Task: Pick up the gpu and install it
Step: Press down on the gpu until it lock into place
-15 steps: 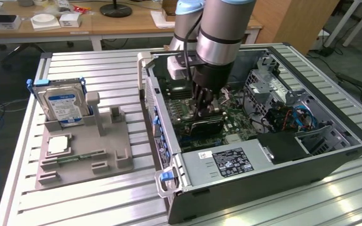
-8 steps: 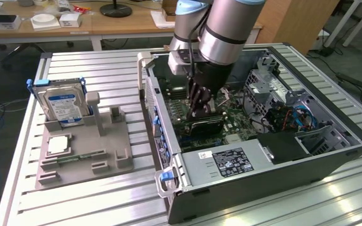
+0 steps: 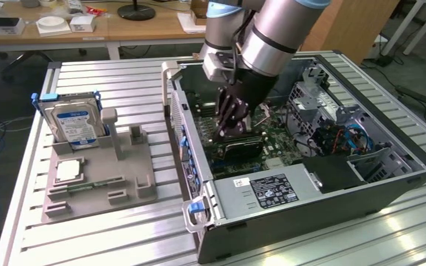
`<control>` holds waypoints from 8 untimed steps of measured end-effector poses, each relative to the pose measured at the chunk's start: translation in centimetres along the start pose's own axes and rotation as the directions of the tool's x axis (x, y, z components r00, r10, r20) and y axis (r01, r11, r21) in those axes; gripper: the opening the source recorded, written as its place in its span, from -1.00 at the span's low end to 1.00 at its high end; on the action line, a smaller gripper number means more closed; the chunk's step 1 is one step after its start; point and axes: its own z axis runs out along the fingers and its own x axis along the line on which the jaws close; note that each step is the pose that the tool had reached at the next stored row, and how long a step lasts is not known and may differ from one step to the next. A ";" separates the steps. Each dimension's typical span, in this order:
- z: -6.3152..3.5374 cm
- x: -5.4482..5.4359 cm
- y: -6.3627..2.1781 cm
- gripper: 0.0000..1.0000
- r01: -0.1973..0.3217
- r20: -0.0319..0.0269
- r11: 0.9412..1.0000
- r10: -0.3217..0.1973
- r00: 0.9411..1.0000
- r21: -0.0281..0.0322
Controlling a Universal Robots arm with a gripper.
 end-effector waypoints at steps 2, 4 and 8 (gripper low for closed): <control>-0.10 0.0 -0.33 -0.80 0.000 0.001 0.999 0.000 1.000 -0.036; -0.23 0.0 -0.76 -0.80 -0.001 0.002 0.997 0.001 1.000 -0.073; -0.49 0.0 -1.60 -0.80 -0.002 0.001 0.989 0.003 1.000 -0.145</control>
